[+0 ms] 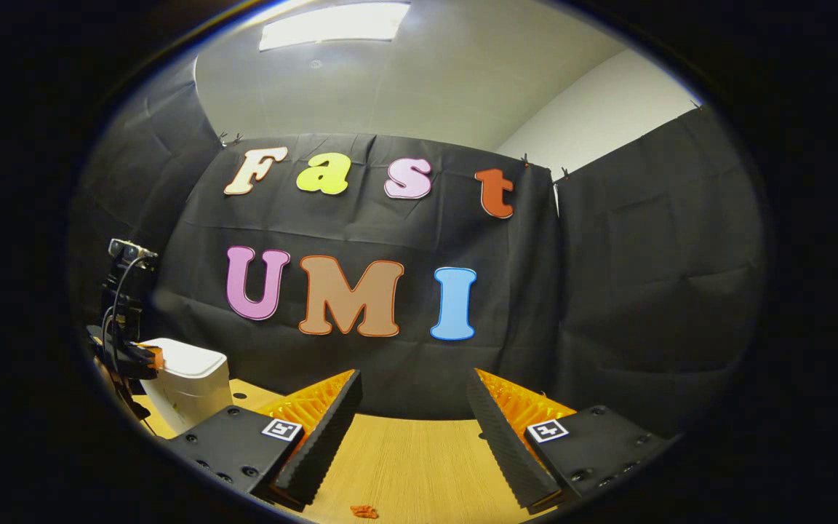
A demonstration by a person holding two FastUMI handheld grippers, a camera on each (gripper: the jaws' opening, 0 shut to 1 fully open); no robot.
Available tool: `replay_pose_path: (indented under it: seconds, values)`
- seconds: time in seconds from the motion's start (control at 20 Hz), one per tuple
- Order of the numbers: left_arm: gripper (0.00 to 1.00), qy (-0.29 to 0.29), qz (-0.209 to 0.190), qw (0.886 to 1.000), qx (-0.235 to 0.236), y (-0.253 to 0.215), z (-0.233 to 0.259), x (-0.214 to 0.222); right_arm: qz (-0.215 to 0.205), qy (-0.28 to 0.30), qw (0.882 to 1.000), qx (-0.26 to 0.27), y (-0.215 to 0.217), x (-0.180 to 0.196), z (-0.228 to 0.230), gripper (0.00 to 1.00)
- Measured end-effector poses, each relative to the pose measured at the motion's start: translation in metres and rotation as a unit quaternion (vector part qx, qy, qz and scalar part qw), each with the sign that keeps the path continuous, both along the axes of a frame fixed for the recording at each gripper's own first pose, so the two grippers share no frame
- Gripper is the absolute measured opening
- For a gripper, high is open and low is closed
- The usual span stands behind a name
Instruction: Press the lid of the desktop garbage bin to open it, pick up the crumpled paper on the desktop and throw it into the bin, then pick up the pop can on the desktop and drop it into the bin, and finally close the garbage bin lid.
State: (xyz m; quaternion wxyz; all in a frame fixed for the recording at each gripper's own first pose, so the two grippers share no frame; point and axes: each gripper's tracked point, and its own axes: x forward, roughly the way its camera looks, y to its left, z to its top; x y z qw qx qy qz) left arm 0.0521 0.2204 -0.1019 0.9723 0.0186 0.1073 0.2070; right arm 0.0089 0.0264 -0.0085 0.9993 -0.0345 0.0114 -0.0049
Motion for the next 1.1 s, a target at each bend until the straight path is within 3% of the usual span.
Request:
replay_pose_path:
  seconds: [0.1, 0.5, 0.75, 0.9, 1.0, 1.1]
  values:
    - [0.00, 0.014, 0.001, 1.000, 0.026, 0.000, -0.009, 0.000, 0.006, 0.004, 1.000, 0.003, 0.006, 0.001, -0.003, 0.96]
    - [0.00, -0.031, -0.020, 0.999, 0.022, -0.001, 0.015, 0.004, 0.026, -0.013, 1.000, 0.008, 0.013, 0.008, 0.007, 0.96]
    - [0.00, -0.122, -0.044, 0.991, 0.028, -0.018, 0.085, 0.000, 0.034, -0.013, 0.999, 0.006, 0.013, 0.010, 0.007, 0.96]
    - [0.02, -0.153, -0.086, 0.984, 0.027, -0.050, 0.116, -0.001, 0.036, -0.015, 0.999, 0.010, 0.012, 0.014, 0.009, 0.96]
    - [0.10, -0.164, -0.133, 0.977, 0.025, -0.079, 0.128, -0.009, 0.039, -0.015, 0.999, 0.012, 0.014, 0.016, 0.008, 0.96]
    - [0.31, -0.189, -0.151, 0.969, 0.039, -0.094, 0.149, -0.021, 0.042, -0.014, 0.999, 0.012, 0.014, 0.021, 0.007, 0.96]
